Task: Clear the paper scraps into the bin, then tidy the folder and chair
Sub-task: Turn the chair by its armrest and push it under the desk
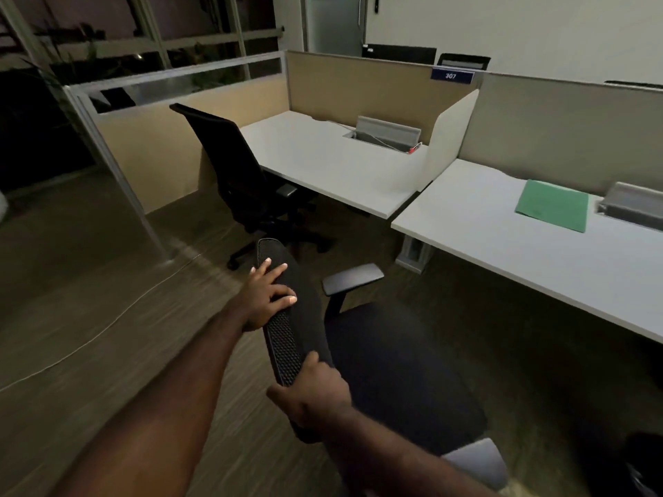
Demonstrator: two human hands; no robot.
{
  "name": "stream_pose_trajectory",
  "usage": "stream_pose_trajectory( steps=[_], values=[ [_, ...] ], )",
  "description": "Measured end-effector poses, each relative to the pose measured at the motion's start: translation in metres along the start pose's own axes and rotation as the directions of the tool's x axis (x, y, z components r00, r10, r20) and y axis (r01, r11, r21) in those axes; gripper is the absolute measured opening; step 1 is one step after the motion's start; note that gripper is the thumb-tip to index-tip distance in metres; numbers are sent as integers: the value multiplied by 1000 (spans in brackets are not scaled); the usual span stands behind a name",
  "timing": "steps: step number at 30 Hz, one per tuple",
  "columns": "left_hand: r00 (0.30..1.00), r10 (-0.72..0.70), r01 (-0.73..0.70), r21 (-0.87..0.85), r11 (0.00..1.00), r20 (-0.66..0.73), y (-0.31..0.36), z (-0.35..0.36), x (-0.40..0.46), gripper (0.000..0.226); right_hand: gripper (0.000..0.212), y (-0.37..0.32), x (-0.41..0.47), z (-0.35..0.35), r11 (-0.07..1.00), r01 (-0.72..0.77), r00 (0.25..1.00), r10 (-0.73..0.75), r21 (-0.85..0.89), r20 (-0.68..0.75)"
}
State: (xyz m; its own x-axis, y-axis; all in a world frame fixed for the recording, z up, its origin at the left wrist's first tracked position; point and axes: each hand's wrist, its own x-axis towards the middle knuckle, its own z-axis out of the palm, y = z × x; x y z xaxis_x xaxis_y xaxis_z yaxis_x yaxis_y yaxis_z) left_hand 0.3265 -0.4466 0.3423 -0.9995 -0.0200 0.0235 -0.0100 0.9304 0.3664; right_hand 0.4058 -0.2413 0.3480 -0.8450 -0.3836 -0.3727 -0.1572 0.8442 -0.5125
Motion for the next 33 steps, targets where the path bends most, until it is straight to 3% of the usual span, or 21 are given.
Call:
stream_pose_trajectory(
  steps=[4, 7, 13, 19, 24, 28, 33],
  values=[
    [997, -13, 6, -86, 996, -78, 25, 13, -4, 25, 84, 27, -9, -19, 998, 20, 999, -19, -58, 32],
    [992, -44, 29, -125, 992, -121, 45, 23, -13, 38, 85, 48, -18, -30, 997, 48, 997, -44, -63, 64],
    [979, -33, -3, -175, 984, -202, 87, 50, -27, 42, 74, 98, -35, -53, 994, 83, 991, -75, -69, 106],
    [995, 62, -64, -21, 998, -78, 139, 66, -23, 45, 75, 156, -53, -85, 985, 81, 991, -64, -152, 114],
    [977, 200, -210, 180, 961, 76, 190, 74, -1, 52, 88, 200, -60, -122, 980, -54, 985, 84, -192, 151],
    [951, 285, -307, 274, 912, 118, 242, 93, 14, 60, 82, 242, -67, -140, 956, -172, 982, 185, -236, 32],
    [965, 257, -261, 293, 920, 55, 313, 125, 33, 62, 70, 308, -80, -165, 913, -245, 960, 182, -326, -212]
  ],
)
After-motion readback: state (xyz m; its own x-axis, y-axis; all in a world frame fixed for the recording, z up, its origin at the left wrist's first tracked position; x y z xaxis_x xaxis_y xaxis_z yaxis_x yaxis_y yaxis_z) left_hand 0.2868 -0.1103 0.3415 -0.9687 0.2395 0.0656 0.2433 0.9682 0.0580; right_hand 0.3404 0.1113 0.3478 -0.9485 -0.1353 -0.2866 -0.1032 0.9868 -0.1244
